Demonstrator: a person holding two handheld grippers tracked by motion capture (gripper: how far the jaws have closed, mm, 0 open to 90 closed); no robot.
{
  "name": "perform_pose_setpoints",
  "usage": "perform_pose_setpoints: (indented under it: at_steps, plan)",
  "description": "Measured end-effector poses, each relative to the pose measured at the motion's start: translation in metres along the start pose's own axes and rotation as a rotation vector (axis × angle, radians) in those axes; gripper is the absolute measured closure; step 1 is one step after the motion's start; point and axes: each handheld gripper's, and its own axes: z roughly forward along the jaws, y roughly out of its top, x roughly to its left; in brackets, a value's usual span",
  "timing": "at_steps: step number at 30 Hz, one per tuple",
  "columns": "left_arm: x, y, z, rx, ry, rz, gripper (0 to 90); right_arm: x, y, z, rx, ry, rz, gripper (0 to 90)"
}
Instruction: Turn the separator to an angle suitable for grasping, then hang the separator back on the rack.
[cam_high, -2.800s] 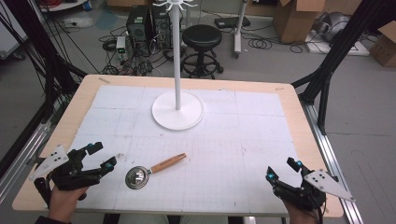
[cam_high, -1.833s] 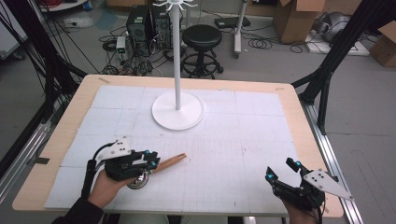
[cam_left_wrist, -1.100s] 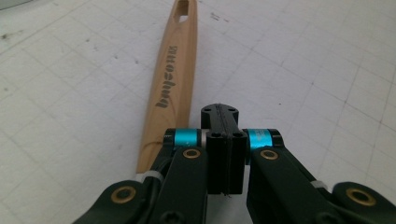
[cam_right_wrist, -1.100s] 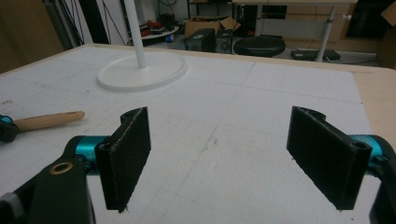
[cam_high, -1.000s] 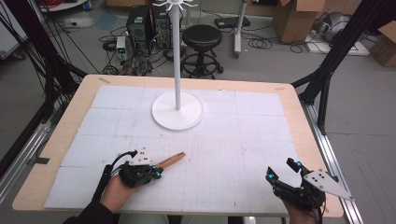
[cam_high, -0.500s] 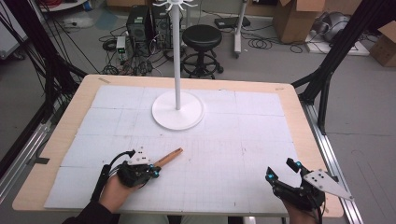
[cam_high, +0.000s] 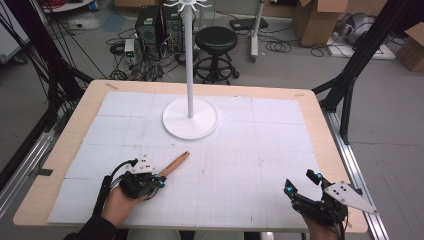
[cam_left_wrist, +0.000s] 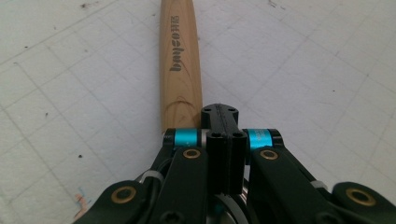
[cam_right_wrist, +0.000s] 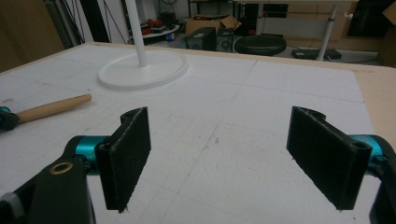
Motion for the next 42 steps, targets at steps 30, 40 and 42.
perform_pose_setpoints:
  at_steps: [30, 40, 42]
  plan:
    - [0.036, -0.001, -0.075, -0.545, 0.036, -0.128, 14.1, 0.000, 0.002, 0.002, 0.002, 0.002, -0.005, 20.6]
    - [0.032, 0.000, -0.073, -0.536, 0.055, -0.121, 14.3, 0.000, 0.003, 0.001, -0.004, -0.001, -0.019, 20.6]
    - [0.032, 0.000, -0.073, -0.540, 0.062, -0.119, 15.2, -0.001, 0.003, 0.002, -0.001, -0.002, -0.014, 20.6]
